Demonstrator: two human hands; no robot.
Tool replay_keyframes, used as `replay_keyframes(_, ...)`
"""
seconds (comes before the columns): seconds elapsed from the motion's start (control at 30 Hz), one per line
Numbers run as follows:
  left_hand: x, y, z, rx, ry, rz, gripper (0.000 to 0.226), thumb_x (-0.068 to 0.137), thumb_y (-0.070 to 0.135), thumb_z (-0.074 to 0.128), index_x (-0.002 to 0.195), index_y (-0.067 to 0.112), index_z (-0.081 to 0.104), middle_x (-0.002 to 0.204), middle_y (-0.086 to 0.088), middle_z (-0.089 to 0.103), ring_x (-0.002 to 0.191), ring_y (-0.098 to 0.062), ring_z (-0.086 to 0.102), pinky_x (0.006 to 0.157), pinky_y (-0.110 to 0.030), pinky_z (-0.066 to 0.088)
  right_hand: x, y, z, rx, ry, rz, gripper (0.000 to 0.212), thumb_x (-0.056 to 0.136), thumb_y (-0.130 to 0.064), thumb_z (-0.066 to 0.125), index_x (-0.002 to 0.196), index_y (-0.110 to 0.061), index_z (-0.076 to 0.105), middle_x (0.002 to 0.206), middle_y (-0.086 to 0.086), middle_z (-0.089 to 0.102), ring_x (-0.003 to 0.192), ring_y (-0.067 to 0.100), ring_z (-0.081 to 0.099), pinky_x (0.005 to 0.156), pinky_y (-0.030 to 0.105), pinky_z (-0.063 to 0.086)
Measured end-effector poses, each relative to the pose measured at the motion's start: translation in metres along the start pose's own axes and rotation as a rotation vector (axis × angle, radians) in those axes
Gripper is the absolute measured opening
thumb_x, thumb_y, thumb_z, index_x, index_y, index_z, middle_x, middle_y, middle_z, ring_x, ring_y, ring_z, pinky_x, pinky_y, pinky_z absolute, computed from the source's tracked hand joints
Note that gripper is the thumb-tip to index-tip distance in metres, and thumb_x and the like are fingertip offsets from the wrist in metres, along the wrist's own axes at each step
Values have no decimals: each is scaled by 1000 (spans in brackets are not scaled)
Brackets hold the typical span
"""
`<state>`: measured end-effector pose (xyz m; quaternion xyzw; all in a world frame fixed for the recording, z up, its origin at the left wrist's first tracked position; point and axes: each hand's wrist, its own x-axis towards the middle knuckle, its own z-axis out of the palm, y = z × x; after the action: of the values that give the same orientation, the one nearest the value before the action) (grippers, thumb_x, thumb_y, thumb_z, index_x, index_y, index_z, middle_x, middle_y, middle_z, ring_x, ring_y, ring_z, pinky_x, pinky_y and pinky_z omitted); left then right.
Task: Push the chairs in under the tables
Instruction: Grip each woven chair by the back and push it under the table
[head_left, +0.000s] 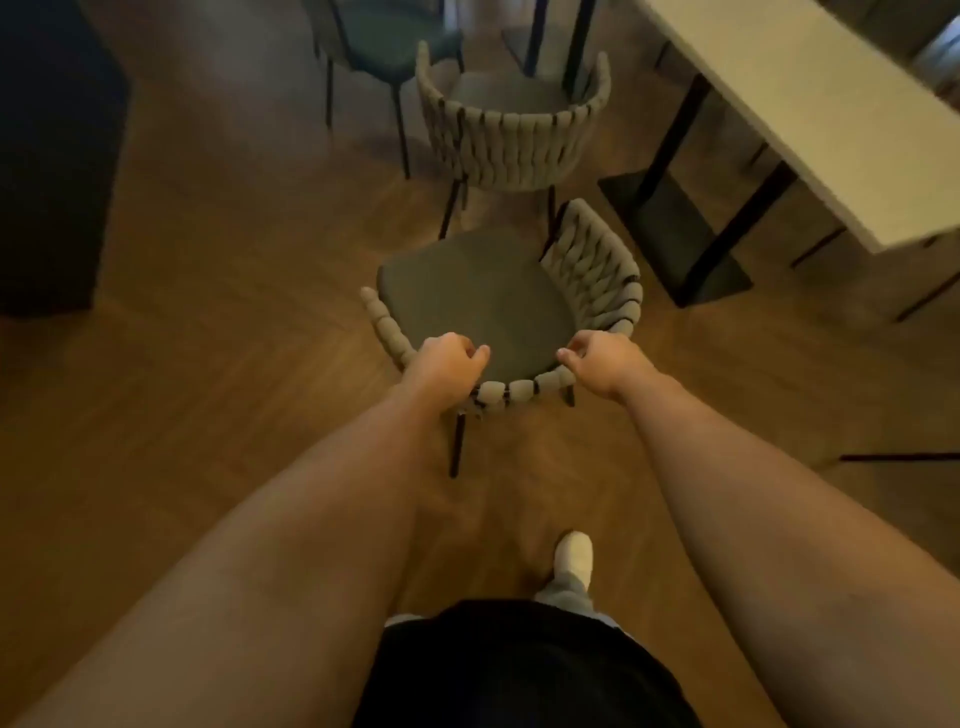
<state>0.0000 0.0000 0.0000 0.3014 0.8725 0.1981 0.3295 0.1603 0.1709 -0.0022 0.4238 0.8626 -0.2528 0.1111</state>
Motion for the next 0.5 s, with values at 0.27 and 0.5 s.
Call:
replay_keyframes(0.27,19,58,79,-351,94,-332,45,102,53,48,119,17,68,98,0,74,88,-18,70,85,-41,60,51,86,-47,-82,-137,-57,35,104,-49,45,119,-22,64,95,-1,65,84,13,61,71,32,51)
replay_keyframes(0.5,50,72,106,-564,114,-529,40,105,46,50,130,17,63,103,-4,72,95,-22,70,92,-43,59,96,111,-54,-27,-207,-45,38,105,-47,45,128,-22,62,106,0,64,99,19,60,82,35,51)
